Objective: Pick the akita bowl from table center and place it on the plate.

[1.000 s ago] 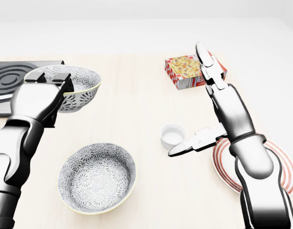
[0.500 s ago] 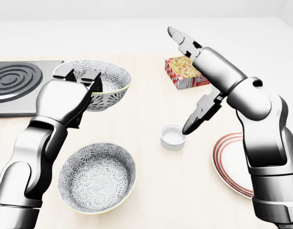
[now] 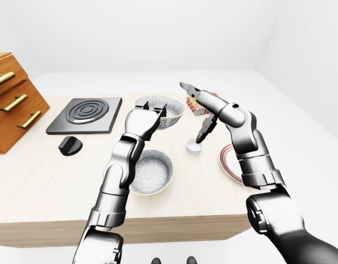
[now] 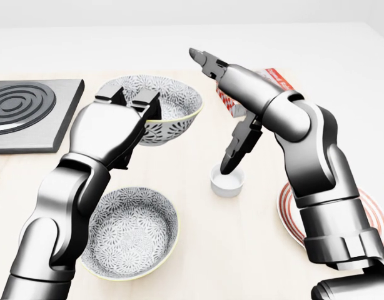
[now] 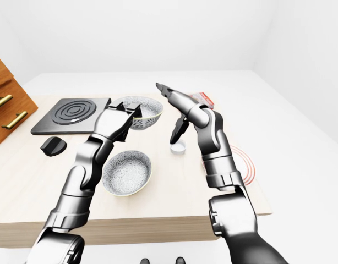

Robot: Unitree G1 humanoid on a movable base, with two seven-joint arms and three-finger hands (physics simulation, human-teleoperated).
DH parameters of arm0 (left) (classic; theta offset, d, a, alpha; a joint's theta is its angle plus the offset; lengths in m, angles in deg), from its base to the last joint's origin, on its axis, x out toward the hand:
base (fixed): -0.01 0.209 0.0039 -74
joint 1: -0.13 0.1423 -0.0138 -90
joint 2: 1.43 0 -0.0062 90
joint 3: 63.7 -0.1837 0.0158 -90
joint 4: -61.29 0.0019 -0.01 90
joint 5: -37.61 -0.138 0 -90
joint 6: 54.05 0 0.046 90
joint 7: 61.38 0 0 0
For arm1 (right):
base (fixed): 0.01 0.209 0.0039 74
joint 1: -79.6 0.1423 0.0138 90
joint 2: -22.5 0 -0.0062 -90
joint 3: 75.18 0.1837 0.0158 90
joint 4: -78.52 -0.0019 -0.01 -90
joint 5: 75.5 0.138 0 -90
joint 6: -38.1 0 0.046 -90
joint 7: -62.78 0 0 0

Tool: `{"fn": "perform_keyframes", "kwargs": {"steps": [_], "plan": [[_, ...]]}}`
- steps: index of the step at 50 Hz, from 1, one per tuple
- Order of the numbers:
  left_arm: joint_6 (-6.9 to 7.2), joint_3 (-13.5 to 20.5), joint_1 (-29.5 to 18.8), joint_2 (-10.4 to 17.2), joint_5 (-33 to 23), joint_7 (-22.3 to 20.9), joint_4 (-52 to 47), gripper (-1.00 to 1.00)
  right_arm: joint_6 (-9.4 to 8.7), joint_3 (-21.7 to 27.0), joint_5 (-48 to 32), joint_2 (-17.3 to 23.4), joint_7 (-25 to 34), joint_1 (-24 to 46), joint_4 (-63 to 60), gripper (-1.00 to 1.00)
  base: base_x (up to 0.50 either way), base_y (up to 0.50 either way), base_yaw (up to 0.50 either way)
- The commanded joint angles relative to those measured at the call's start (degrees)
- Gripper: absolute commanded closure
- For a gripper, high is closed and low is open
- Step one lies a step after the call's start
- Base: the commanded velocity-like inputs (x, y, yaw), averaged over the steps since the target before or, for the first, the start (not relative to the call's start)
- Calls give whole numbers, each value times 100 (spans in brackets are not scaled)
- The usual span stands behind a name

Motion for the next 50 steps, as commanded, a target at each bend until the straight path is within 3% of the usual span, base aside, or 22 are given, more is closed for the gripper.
{"fn": "perform_keyframes", "kwargs": {"steps": [1, 10, 15, 27, 28, 30, 31, 32, 33, 35, 36, 50], "plan": [[0, -60, 23, -191, 202, -213, -506, 100, 208, -86, -186, -152, -97, 143, 476, -100, 0, 0, 0], [0, -74, 88, -238, 262, -383, -801, 100, 303, -135, -294, -192, -143, 128, 755, -100, 0, 0, 0], [0, -98, 171, -284, 270, -543, -1071, 100, 509, -115, -399, -97, -347, 201, 1135, -100, 0, 0, 0], [0, -153, 389, -361, 240, -696, -1438, 100, 539, -67, -417, -49, -360, 70, 1080, -96, 0, 0, 0], [0, -163, 400, -370, 231, -702, -1456, 100, 553, -60, -410, -42, -381, 92, 1124, -63, 0, 0, 0], [0, -177, 421, -390, 223, -714, -1492, 100, 566, -62, -410, -38, -403, 105, 1157, -38, 0, 0, 0], [0, -191, 448, -408, 220, -717, -1527, 100, 560, -61, -405, -41, -398, 93, 1138, 2, 0, 0, 0], [0, -202, 468, -420, 210, -717, -1546, 100, 558, -61, -403, -39, -395, 80, 1118, 18, 0, 0, 0], [0, -226, 505, -435, 197, -706, -1565, 100, 553, -60, -401, -37, -384, 60, 1089, 48, 0, 0, 0], [0, -269, 576, -459, 165, -688, -1599, 100, 548, -59, -401, -32, -372, 34, 1051, 67, 0, 0, 0], [0, -284, 616, -466, 141, -664, -1590, 100, 540, -53, -396, -29, -364, 30, 1032, 100, 0, 0, 0], [0, -303, 749, -515, 81, -690, -1684, 100, 558, -41, -388, 4, -373, 80, 1062, 100, 0, 0, 0]]}}
